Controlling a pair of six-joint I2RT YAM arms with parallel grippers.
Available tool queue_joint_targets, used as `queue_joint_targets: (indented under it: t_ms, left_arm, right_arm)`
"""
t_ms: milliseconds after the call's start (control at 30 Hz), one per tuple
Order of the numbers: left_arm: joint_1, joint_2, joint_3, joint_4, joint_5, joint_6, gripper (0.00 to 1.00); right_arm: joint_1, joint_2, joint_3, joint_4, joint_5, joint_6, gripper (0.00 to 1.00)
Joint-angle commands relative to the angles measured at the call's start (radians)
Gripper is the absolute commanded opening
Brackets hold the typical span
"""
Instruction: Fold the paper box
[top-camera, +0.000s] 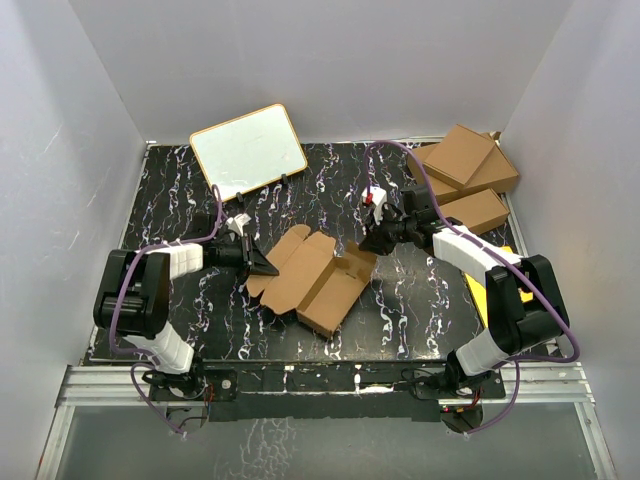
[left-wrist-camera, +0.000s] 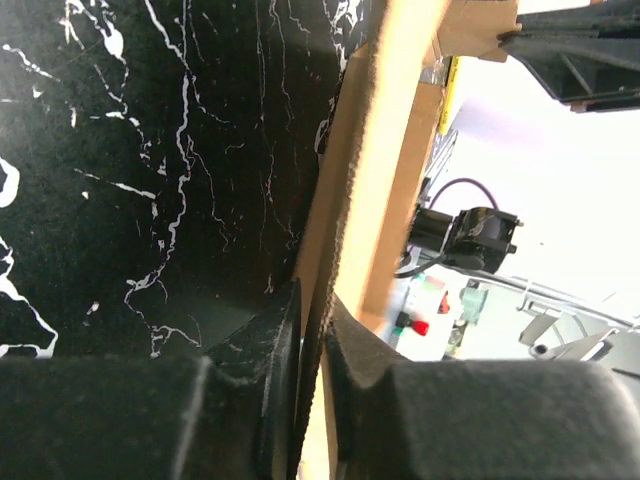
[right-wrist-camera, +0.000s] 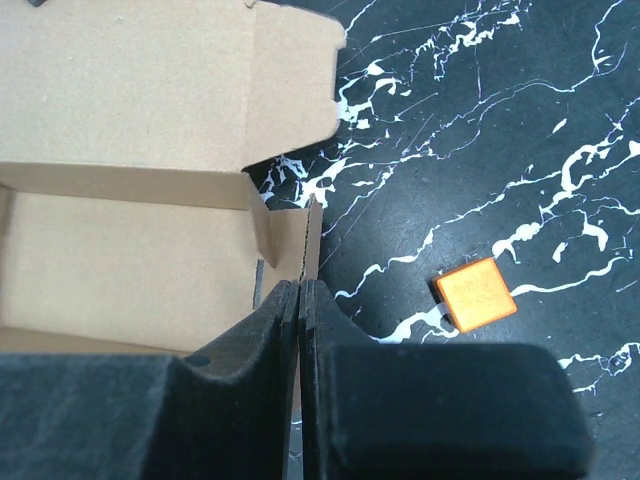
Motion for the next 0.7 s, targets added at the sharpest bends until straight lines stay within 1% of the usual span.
queue_joint_targets:
  t_ms: [0,100,367,500,633,667]
  left_arm:
    - [-0.003,-0.064,0.019,0.011,0.031,0.002,0.07]
    - [-0.010,-0.109,0.039,-0.008,-0.008,0.024,0.00]
    - [-0.079,-0.246,0.133,-0.078,-0.214,0.142,0.00]
    - [-0.151,-0.263,0.190,-0.126,-0.336,0.227,0.00]
    - [-0.186,-0.263,0.234,-0.150,-0.436,0.268,0.00]
    - [-0.190,-0.288,0.241,-0.151,-0.446,0.276,0.00]
  right_arm:
    - [0.000,-0.018,0.006,0.061,-0.041,0.000,0.08]
    - [0.000,-0.029,0.009,0.061,-0.053,0.002,0.08]
    - [0.000,-0.042,0.037,0.058,-0.065,0.005,0.08]
    - [0.000,-0.048,0.052,0.059,-0.072,-0.005,0.08]
    - [0.000,-0.043,0.065,0.061,-0.078,-0.010,0.08]
    - [0.001,-0.042,0.069,0.062,-0.078,-0.010,0.08]
